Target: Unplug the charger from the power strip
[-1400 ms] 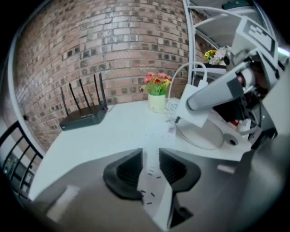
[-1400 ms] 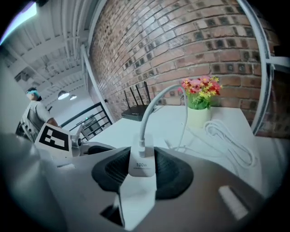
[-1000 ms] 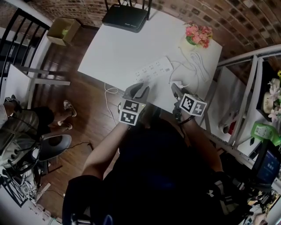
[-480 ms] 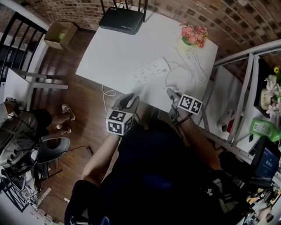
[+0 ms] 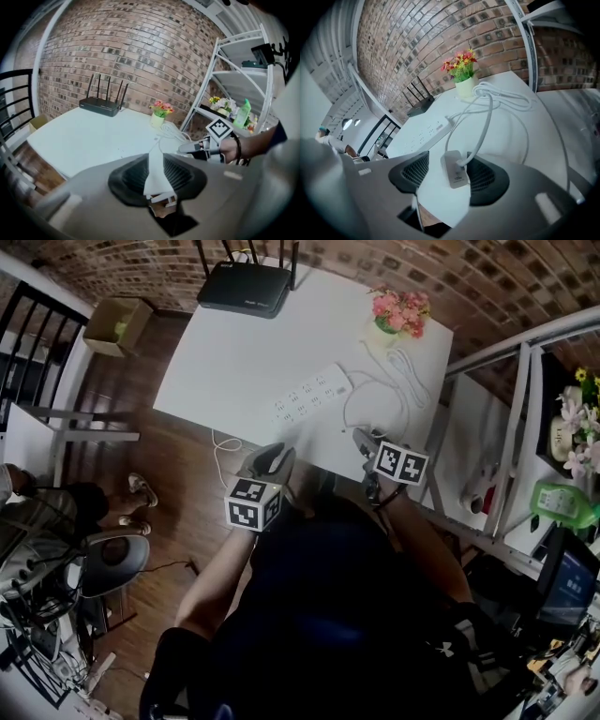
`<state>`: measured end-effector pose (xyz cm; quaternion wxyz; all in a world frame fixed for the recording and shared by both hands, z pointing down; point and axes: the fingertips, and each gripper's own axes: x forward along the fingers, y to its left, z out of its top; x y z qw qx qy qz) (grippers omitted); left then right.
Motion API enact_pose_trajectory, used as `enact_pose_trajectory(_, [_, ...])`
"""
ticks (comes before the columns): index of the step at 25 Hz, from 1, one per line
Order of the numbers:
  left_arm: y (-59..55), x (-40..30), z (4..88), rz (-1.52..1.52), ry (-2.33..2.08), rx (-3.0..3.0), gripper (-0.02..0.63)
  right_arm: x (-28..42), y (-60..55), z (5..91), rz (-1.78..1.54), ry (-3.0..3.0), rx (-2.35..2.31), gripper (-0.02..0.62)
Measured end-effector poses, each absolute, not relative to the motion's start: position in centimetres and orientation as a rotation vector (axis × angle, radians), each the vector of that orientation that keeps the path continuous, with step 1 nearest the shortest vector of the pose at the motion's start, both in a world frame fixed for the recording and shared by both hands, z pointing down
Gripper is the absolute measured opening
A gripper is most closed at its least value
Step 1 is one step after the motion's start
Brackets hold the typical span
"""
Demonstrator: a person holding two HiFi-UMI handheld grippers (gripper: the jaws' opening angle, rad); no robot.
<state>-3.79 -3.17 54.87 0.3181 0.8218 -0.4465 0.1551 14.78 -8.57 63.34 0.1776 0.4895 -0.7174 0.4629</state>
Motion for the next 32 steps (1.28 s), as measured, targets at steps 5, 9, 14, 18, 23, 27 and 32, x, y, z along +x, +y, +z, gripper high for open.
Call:
enact_pose_trajectory(5, [-3.4,-3.3,54.9,0.421,-1.155,2.17,0.094,16.7,-7.9,63.1,1.305,-1.991,1.43,0.258])
enact_pose_trajectory(9, [-3.6,-2.8,54.9,0.424,-1.14,2.176,0.094,18.6,-7.1,63.2,1.339,-1.957,1.488,0.258])
enact_pose_trajectory(14, [-3.8,-2.4,54.7,0.418,-1.128,2.181,0.094,20.9,-6.5,62.6,1.369,-1.935,1.567,0.258])
enact_pose_trajectory(18, [-4.2,-2.3,53.7,0.389,-1.13,2.193,0.094,20.8,-7.1,60.3,1.299,-1.989,1.597,0.258])
enact_pose_trajectory(23, [-4.5,-2.0,51.1,0.303,-1.154,2.223,0.047,16.0,-8.1,54.8,1.241,-2.28,1.423,0.06])
enact_pose_trajectory(27, [-4.4,-2.1,48.6,0.222,-1.186,2.254,0.006,11.1,-8.2,50.4,1.147,-2.49,1.232,0.011])
enact_pose_trajectory(32, [-4.0,-3.1,45.4,0.163,-1.304,2.308,0.006,9.7,-9.2,46.6,0.992,-2.587,1.258,0.011])
